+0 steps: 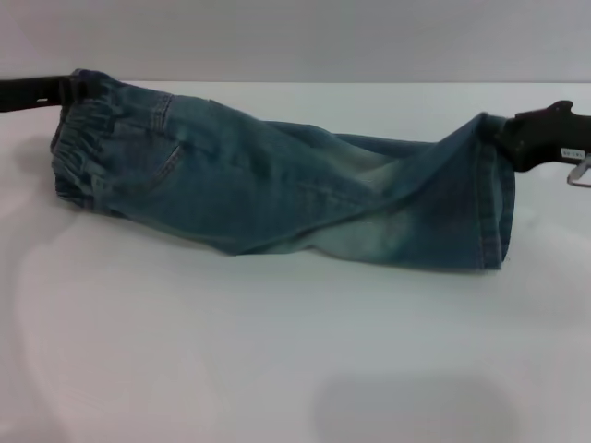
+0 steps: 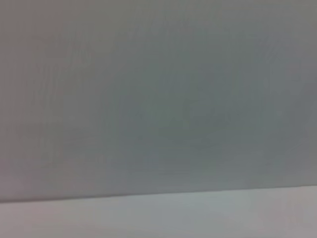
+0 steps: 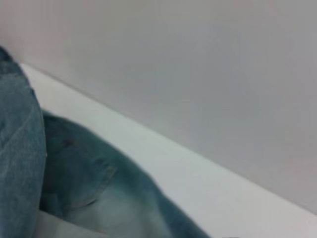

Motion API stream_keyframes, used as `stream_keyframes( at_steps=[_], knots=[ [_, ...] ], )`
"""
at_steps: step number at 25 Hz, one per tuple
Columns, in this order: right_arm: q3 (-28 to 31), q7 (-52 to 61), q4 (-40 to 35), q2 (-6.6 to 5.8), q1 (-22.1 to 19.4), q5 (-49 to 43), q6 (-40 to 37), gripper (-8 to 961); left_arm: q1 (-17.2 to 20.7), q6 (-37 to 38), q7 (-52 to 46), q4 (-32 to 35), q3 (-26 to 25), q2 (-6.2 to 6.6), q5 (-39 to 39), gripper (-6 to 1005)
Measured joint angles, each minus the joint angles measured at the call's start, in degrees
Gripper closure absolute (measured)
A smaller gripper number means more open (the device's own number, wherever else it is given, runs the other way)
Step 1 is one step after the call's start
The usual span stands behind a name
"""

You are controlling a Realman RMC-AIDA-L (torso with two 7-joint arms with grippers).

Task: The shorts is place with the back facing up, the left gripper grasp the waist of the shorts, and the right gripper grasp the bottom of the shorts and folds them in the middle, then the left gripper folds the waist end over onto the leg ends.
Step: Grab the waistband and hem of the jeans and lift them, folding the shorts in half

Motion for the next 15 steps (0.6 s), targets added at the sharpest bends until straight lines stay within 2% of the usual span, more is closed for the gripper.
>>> stream_keyframes(
  at_steps=[8, 15],
  knots=[
    [-0.05, -1.96, 2.8, 0.0, 0.76, 3.28, 6.94, 955, -0.23, -9.28, -0.12, -1.29, 6.74, -0.24, -0.16, 869],
    [0.34, -1.96, 5.44, 0.09, 2.14, 3.32, 11.99, 954, -0.72, -14.2, -0.15, -3.79, 8.18, -0.26, 0.13, 866]
  ],
)
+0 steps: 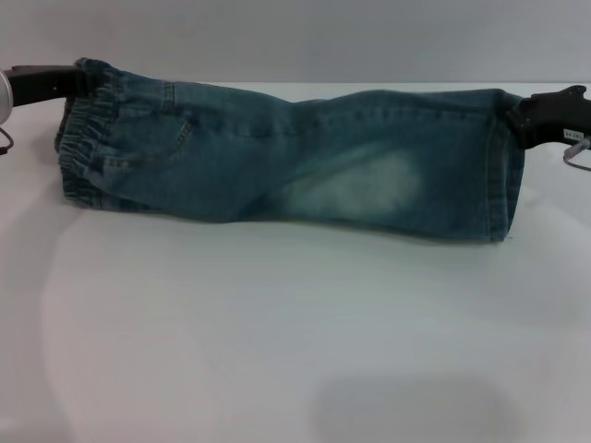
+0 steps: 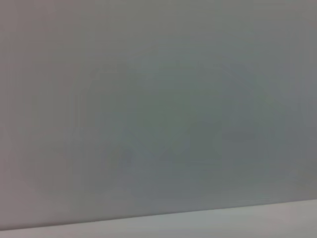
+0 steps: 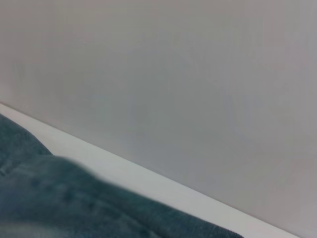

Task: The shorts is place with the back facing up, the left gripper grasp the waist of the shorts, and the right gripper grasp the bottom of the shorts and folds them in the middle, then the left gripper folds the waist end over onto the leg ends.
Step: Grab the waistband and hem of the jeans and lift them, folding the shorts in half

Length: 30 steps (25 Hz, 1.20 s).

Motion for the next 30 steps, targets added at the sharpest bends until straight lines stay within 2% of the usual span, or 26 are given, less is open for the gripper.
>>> stream_keyframes(
  at_steps=[10, 26, 30],
  knots=[
    [-0.34, 0.0, 2.3, -0.01, 1.15, 0.0, 3.73, 955, -0.08, -3.36, 0.19, -1.78, 0.17, 0.05, 0.25, 863],
    [-0.88, 0.01, 6.06, -0.14, 3.5, -0.48, 7.15, 955, -0.07, -4.18, 1.14, -3.85, 0.46, 0.18, 1.09, 857],
    [-2.51, 0.01, 6.08, -0.13, 3.65, -0.6, 7.91, 954, -0.16, -4.2, 1.48, -4.07, 0.87, 0.18, 1.15, 856]
  ],
)
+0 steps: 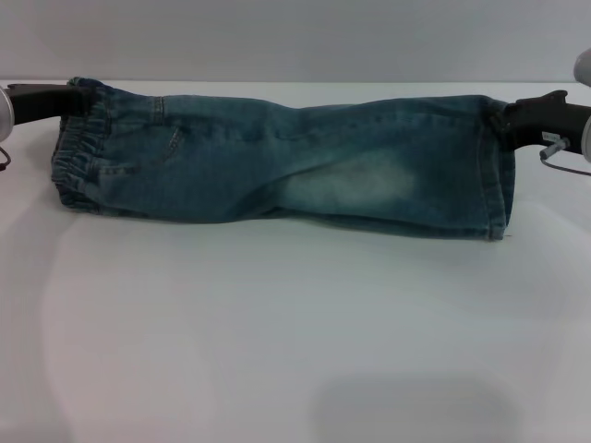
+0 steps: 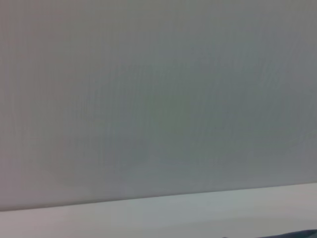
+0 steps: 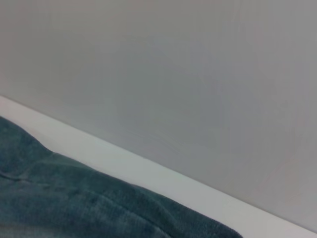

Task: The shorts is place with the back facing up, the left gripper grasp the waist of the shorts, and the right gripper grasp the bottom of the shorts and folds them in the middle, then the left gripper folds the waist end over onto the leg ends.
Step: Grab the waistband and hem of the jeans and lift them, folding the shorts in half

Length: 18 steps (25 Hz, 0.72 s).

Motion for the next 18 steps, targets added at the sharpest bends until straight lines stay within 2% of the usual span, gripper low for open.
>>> stream_keyframes(
  at_steps=[5, 8, 10, 18],
  knots=[
    [-3.72, 0.18, 1.37, 0.12, 0.46, -0.04, 3.5, 942, -0.14, -0.11, 0.0, -0.07, 0.54, 0.0, 0.39, 854],
    [-5.41, 0.34, 2.0, 0.15, 0.61, -0.06, 4.62, 747, -0.28, -0.29, 0.0, -0.07, 0.73, 0.01, 0.78, 853],
    [-5.66, 0.43, 2.07, 0.15, 0.61, -0.06, 4.99, 704, -0.32, -0.3, 0.0, -0.07, 0.72, 0.01, 0.79, 852],
    [-5.73, 0.45, 1.65, 0.29, 0.3, -0.06, 4.76, 530, -0.43, -0.19, 0.0, -0.05, 0.87, 0.0, 0.8, 381]
  ],
)
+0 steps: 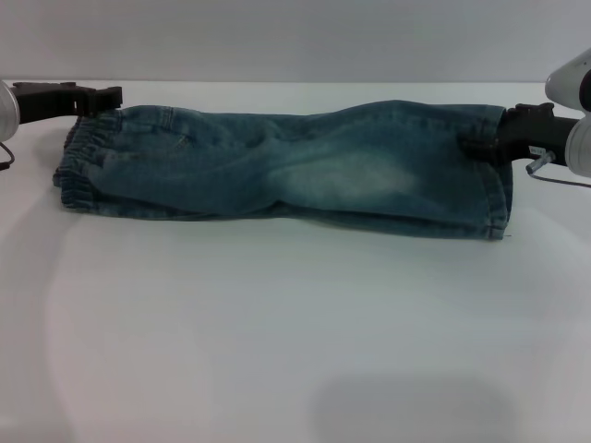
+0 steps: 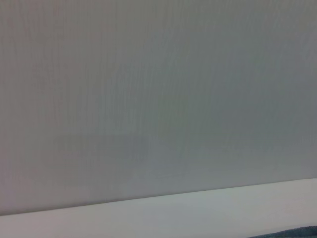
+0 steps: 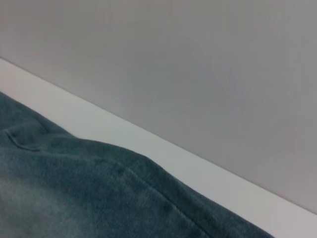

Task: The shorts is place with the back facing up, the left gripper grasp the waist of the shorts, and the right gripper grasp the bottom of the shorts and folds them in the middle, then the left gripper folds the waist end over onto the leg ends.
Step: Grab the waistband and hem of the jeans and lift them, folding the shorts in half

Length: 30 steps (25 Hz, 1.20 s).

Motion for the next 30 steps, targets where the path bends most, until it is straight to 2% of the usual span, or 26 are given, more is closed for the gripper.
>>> stream_keyframes(
  at_steps=[5, 6, 12, 17, 20, 24, 27, 30],
  knots=[
    [-1.36, -0.03, -0.13, 0.0, -0.56, -0.05, -1.31, 384, -0.01, -0.1, 0.0, 0.01, 0.03, 0.0, -0.01, 175],
    [-1.46, 0.03, -0.33, -0.01, -0.8, -0.03, -1.79, 353, 0.0, -0.13, 0.0, 0.01, 0.03, 0.0, -0.01, 174],
    [-1.37, 6.76, -5.88, 0.31, -3.18, 0.46, -5.82, 353, 0.08, -0.15, 0.0, -0.01, 0.02, 0.0, -0.01, 165],
    [-1.45, 19.42, -9.66, -0.7, -3.67, -1.49, -9.64, 357, 0.01, -0.15, 0.0, -0.27, 0.02, 0.0, -0.01, 159],
    [-1.54, 29.76, -13.25, -1.22, -3.15, -7.53, -12.76, 357, -0.17, -0.03, 0.0, -0.4, 0.02, 0.02, -0.01, 159],
    [-1.58, 43.07, -17.5, -1.74, -0.82, -20.08, -17.26, 358, -0.31, 0.27, 0.0, -0.45, 0.02, 0.05, -0.01, 160],
    [-1.59, 48.08, -20.12, -1.62, 0.53, -27.77, -20.22, 359, -0.31, 0.29, 0.0, -0.57, 0.02, 0.06, -0.01, 160],
    [-1.61, 50.01, -22.28, -1.24, 0.9, -31.16, -21.38, 359, 0.0, 0.3, 0.0, -0.76, 0.02, 0.08, 0.0, 160]
  ],
)
